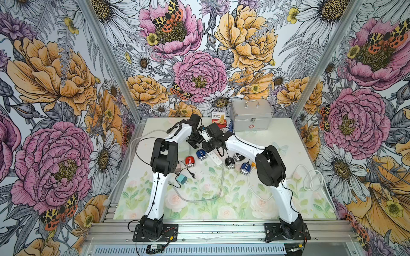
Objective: Unplug the electric shaver
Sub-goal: Remove the plug from the socket.
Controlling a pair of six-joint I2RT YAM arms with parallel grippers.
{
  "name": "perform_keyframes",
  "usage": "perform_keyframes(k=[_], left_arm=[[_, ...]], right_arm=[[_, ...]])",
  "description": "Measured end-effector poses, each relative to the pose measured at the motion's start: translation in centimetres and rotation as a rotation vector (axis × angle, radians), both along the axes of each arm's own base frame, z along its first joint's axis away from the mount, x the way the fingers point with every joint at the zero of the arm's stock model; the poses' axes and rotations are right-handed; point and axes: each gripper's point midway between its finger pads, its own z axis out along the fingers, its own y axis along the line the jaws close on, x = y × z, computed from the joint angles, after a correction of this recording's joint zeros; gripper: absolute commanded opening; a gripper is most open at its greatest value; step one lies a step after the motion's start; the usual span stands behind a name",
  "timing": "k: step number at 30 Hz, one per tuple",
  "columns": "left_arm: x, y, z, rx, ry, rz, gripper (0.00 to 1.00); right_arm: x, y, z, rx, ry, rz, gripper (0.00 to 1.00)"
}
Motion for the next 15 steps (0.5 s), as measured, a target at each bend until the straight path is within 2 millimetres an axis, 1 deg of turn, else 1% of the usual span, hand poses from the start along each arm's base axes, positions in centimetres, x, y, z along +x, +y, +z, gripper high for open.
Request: perform_keyframes(k=[7,10,15], left_arm=[[-0.3,-0.16,-0.34,-0.008,0.006,-0.023,0.44],[-0.28,-0.11,-0.08,-0.012,0.004,-0.024,0.38],[-0.3,-0.14,-0.04,-0.021,0.007,-0.023,0.33]], right_arm=[[0.07,-0.08,0.0,0.0,0.0,-0.001,0.34],[0.06,-0.08,-0.01,-0.001,0.0,-0.001,0.37],[0.16,-0.2,-0.03,-0.014,-0.011,-0.002,0.38]])
